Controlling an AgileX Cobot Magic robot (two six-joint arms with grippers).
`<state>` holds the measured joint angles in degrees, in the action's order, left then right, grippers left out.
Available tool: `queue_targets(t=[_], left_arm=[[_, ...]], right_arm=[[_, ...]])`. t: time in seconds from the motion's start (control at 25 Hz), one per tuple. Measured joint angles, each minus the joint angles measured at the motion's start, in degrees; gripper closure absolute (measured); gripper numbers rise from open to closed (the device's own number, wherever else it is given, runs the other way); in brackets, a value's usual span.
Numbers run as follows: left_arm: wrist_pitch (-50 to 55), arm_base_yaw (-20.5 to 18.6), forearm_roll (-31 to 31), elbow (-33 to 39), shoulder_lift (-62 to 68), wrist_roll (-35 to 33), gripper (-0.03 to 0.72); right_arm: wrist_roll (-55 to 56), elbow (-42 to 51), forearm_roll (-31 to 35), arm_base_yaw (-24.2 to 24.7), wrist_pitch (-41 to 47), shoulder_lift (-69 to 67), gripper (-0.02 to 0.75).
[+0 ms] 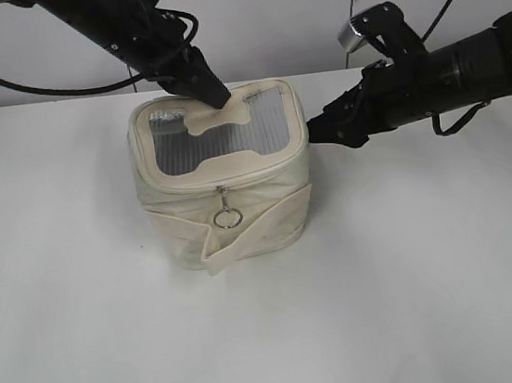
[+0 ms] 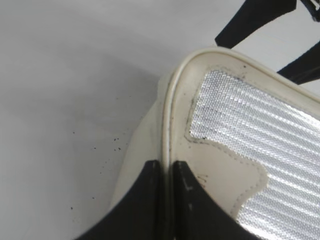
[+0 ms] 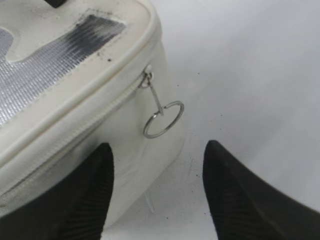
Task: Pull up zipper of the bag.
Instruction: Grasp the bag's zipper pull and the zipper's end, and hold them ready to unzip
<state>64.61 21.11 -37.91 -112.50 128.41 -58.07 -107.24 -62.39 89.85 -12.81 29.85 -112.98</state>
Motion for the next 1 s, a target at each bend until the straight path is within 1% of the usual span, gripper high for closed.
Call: queue_targets(t=[0.12, 0.28, 0.4, 0.52, 0.76, 1.0], left_arm=[[0.00, 0.00, 0.04, 0.00, 0.00, 0.25, 0.641], [0.00, 0.00, 0.11, 0.00, 0.00, 0.24, 0.641], [0.00, 0.00, 0.18, 0.00, 0.00, 0.31, 0.641], [-0.05, 0.00, 0.18, 0.00, 0.00, 0.37, 0.641], [-0.25, 0.66, 1.09, -0.06, 0.00, 0.48, 0.641], [-0.36, 0.66, 1.13, -0.10, 0.00, 0.48, 0.642]], right_arm=[[0.00, 0.00, 0.32, -0.81, -1.13, -0.26, 0.285], [0.00, -0.06, 2.78, -1.75, -1.72, -2.43, 0.285], [0.00, -1.11, 5.39, -1.75, -1.77, -4.83, 0.285], [0.00, -2.82, 6.59, -1.89, -1.83, -6.86, 0.285], [-0.64, -5.73, 10.06, -2.06, -2.06, -7.44, 0.286], [-2.37, -5.88, 11.30, -2.06, -2.05, -7.44, 0.339]])
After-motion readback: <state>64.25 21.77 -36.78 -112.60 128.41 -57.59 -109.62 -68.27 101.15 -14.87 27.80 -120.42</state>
